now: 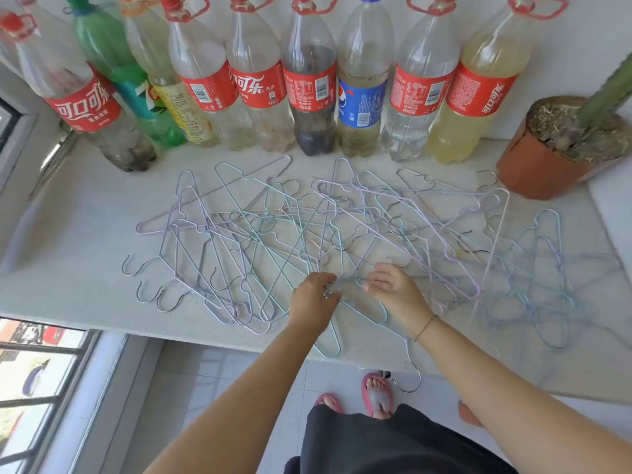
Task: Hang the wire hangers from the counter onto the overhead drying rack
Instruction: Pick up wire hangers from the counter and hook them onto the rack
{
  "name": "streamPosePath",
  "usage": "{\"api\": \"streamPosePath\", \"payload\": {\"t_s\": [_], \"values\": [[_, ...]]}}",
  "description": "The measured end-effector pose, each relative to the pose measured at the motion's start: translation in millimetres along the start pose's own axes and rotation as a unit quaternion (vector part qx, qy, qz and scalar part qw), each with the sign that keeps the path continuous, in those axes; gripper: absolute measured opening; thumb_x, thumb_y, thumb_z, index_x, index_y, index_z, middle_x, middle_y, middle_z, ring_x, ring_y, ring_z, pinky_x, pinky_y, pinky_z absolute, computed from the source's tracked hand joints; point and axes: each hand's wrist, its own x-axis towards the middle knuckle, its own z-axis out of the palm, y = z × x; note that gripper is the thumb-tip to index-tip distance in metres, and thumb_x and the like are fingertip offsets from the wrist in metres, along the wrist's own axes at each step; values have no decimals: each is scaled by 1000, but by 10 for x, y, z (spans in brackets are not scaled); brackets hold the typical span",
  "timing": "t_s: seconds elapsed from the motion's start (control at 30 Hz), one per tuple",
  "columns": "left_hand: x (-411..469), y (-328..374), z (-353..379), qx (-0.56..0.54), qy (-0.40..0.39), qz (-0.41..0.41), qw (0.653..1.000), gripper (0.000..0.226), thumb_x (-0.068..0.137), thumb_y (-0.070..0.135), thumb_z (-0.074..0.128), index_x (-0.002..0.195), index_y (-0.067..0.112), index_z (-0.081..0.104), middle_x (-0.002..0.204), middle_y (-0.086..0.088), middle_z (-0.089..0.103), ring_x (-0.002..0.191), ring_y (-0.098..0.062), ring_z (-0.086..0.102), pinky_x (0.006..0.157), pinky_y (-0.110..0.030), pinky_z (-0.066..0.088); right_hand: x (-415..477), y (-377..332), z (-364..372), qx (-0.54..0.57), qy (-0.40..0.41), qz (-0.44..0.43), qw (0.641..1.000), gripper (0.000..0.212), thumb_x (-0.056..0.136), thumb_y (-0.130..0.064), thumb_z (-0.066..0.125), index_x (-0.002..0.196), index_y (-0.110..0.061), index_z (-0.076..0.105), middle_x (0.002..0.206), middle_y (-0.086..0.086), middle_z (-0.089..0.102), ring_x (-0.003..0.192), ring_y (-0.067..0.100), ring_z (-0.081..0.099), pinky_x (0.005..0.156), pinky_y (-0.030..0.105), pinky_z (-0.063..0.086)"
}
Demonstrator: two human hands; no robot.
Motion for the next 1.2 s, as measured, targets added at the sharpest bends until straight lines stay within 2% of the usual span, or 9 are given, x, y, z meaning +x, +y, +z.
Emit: {"api": "streamPosePath", "payload": {"t_s": [0.13, 0.23, 0.4, 0.57, 0.67, 0.7, 0.77, 0.9, 1.2], "values": [[32, 14, -33, 24, -2, -5, 1000, 33, 83, 19, 63, 116, 16, 62, 115, -2, 62, 98, -19, 62, 90, -32, 47, -62, -21, -30, -20, 75, -23, 997, 48, 78, -11, 71, 122, -9, 51, 122, 2, 55, 111, 13, 51, 91, 22, 38], [59, 29, -45, 11, 2, -9, 1000, 34, 80, 17, 65, 115, 16, 62, 110, -2, 61, 91, -18, 62, 86, -30, 48, -99, -3, -42, -2, 76, -18, 997, 49, 79, -12, 70, 124, -10, 49, 125, 1, 52, 116, 14, 50, 91, 22, 38], [73, 87, -92, -16, -1, -10, 1000, 35, 80, 16, 68, 114, 16, 63, 103, 0, 64, 82, -15, 60, 76, -21, 44, -161, -179, -85, 60, 71, -66, 993, 41, 84, -12, 64, 123, -11, 50, 122, 4, 55, 101, 7, 57, 85, 16, 45], [59, 170, -198, -56, 32, -24, 998, 23, 85, 19, 63, 106, 14, 70, 95, -4, 71, 87, -17, 64, 76, -21, 47, -108, -365, -191, 103, 61, -107, 987, 33, 82, -34, 61, 112, -21, 56, 117, 6, 62, 112, 19, 59, 97, 33, 45], [61, 248, -363, -102, 78, -25, 991, 19, 88, 26, 60, 98, 14, 72, 75, 3, 68, 64, -8, 58, 60, -14, 44, 96, -447, -440, 32, 145, -115, 982, 27, 88, -21, 58, 112, -10, 59, 114, 6, 63, 106, 19, 60, 86, 11, 44], [70, 275, -426, -122, 96, -28, 987, 19, 89, 27, 60, 95, 14, 72, 71, 3, 67, 60, -9, 56, 59, -17, 45, 203, -465, -558, -7, 175, -109, 979, 26, 88, -17, 58, 112, -6, 59, 112, 9, 64, 105, 22, 60, 84, 12, 43], [104, 329, -544, -172, 124, -42, 976, 19, 90, 27, 59, 93, 13, 72, 68, 2, 67, 57, -10, 56, 63, -26, 48, 470, -458, -790, -91, 193, -82, 973, 31, 86, -19, 59, 113, -3, 61, 114, 14, 64, 107, 28, 59, 90, 26, 43], [165, 432, -694, -272, 143, -79, 948, 16, 89, 25, 61, 95, 12, 69, 65, 6, 64, 47, 1, 53, 53, -15, 43, 953, -404, -1076, -229, 176, -32, 957, 48, 77, -41, 57, 116, -13, 63, 120, 11, 63, 113, 33, 55, 97, 44, 44], [138, 655, -703, -365, 136, -122, 913, 13, 87, 20, 64, 94, 11, 69, 69, 2, 63, 57, -9, 52, 57, -19, 40, 1231, -375, -1087, -308, 157, 26, 938, 24, 83, -31, 61, 105, -24, 68, 114, 7, 67, 115, 33, 52, 98, 41, 37]]}}
